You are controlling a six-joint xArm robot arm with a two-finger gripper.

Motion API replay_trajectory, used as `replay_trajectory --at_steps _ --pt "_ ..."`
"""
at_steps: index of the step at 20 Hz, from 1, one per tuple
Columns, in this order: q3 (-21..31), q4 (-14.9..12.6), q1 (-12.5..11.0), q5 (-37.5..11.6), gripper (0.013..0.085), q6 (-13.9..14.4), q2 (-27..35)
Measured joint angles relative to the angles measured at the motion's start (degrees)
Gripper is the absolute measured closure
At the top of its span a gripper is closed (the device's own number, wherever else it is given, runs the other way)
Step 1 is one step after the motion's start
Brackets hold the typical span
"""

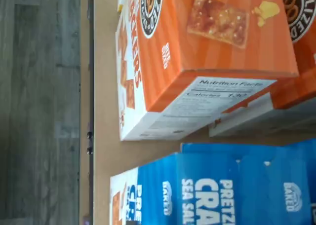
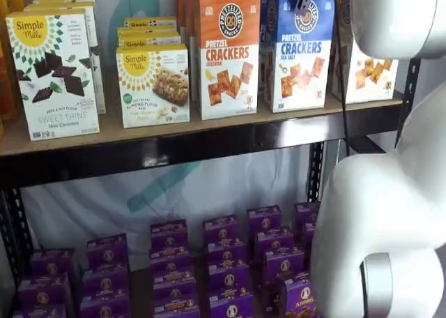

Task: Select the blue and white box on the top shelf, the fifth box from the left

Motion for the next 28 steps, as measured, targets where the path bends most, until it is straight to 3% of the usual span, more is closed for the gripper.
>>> replay_trajectory --at_steps 8,17,28 --pt "-5.0 -2.9 0.7 5.5 0.0130 0.3 3.0" --pt "-3.1 -7.0 2.5 4.6 0.0130 0.3 2.0" --pt "-0.5 -8.1 3.2 3.6 0.0130 0.3 1.3"
